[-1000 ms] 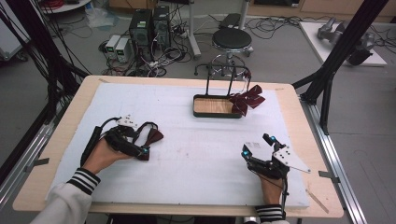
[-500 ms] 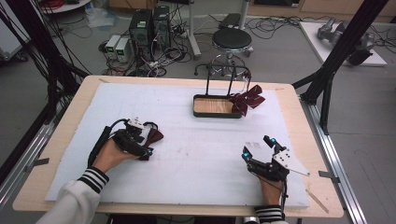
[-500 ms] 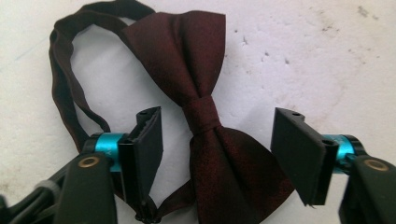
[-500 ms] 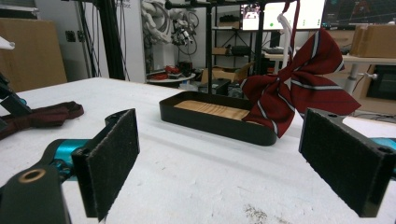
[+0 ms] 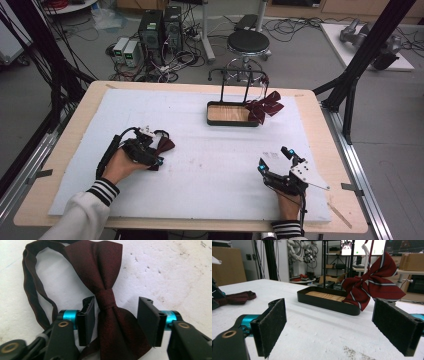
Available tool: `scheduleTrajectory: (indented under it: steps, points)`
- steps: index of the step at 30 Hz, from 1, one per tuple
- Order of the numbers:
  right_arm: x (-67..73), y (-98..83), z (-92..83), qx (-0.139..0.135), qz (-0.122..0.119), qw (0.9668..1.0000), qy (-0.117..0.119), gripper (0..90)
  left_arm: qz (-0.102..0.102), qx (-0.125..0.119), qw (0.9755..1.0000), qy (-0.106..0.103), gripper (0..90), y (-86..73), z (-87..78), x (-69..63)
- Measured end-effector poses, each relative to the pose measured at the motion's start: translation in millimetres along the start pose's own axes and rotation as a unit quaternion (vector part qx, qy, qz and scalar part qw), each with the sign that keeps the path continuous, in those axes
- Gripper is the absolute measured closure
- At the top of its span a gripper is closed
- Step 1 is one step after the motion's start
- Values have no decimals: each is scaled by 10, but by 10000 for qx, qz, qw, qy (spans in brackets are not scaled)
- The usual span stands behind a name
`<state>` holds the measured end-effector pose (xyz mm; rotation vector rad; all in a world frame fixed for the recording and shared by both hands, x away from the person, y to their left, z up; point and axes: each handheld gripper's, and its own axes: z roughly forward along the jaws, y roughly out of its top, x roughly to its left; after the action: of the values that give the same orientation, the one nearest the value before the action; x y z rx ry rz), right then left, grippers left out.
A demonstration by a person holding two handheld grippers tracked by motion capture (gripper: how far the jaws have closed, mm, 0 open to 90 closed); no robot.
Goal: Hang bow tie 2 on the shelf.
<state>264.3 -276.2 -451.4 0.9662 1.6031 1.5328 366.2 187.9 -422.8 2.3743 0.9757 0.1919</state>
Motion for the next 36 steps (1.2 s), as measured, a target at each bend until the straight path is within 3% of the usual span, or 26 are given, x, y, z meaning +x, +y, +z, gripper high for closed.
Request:
scheduleTrajectory:
  steps: [4,13,24,36]
  points:
    - [-7,-6,5,10,-20,10000,-6,115,-13,2,10000,34,549,2,-5,16]
    - [3,-9,8,44,19,10000,-2,115,113,-21,9994,329,716,10,-43,6]
    - [-1,-15,9,63,26,10000,-2,115,218,-192,9984,493,747,18,-108,-8]
    - [-6,-16,9,76,76,9999,14,115,367,-719,9955,494,748,79,-221,-31]
